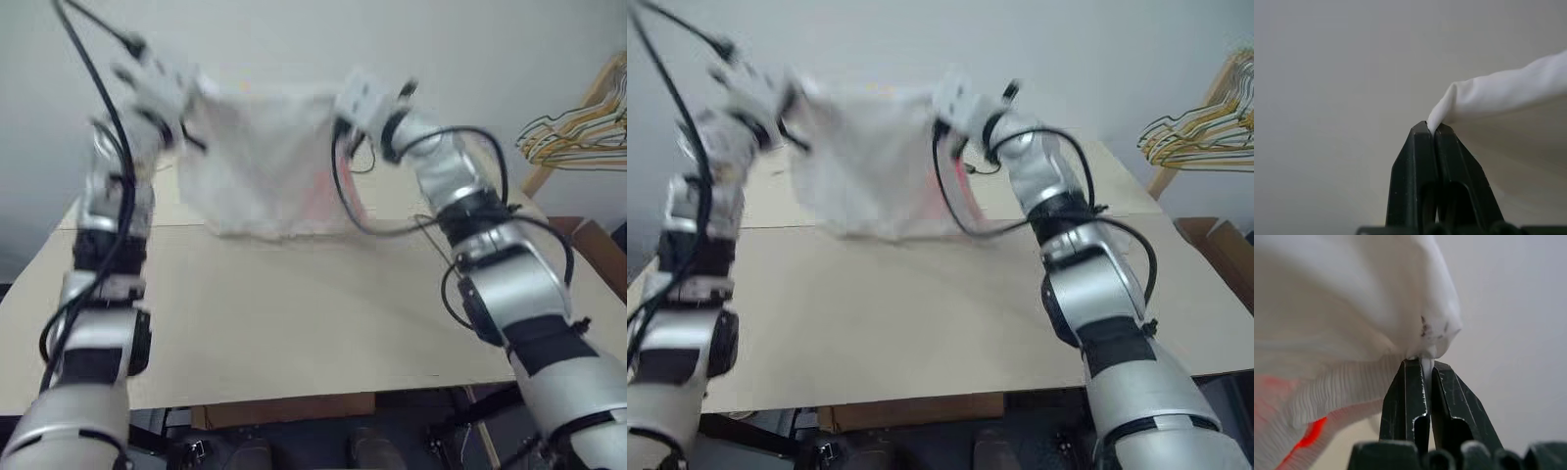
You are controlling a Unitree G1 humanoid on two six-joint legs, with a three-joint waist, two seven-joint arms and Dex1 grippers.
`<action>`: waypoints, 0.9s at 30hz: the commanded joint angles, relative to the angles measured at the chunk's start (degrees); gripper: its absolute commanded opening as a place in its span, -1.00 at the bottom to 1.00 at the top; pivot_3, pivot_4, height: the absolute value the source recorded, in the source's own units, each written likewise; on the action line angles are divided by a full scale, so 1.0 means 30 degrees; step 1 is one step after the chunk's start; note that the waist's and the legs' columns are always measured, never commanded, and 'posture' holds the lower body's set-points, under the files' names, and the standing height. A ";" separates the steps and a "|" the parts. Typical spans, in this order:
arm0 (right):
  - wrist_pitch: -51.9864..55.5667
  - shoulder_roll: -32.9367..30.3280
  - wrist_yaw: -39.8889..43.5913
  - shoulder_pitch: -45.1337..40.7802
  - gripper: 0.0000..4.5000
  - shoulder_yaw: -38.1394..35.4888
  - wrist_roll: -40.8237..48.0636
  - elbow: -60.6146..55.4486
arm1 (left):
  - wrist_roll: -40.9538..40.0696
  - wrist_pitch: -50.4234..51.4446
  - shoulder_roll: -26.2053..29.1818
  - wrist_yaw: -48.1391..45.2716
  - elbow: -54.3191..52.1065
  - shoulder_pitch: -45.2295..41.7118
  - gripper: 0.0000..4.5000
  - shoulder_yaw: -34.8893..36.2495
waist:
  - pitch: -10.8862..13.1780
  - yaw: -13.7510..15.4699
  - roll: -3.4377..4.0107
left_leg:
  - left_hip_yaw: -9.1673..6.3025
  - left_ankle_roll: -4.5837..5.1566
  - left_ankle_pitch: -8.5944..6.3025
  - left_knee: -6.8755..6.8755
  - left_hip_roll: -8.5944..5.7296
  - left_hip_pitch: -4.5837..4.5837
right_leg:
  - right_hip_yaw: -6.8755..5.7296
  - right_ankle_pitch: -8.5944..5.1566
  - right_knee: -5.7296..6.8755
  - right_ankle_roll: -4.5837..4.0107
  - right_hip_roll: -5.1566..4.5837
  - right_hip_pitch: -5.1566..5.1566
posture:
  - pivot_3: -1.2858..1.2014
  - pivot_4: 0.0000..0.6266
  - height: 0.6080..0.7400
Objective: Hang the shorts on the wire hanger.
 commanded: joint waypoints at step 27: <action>-0.7371 -0.6441 1.3332 1.3853 -1.00 0.5957 -0.3368 -1.3550 | -0.1618 0.3057 0.9152 -1.5521 -1.9857 3.0589 -0.99 0.3258 | 0.0041 -0.1048 0.0036 | 0.0055 0.0463 -0.0128 0.0064 0.0047 0.0710 | 0.0004 -0.0150 -0.0244 0.0109 0.0043 0.0802 | 0.02 -1.00 1.00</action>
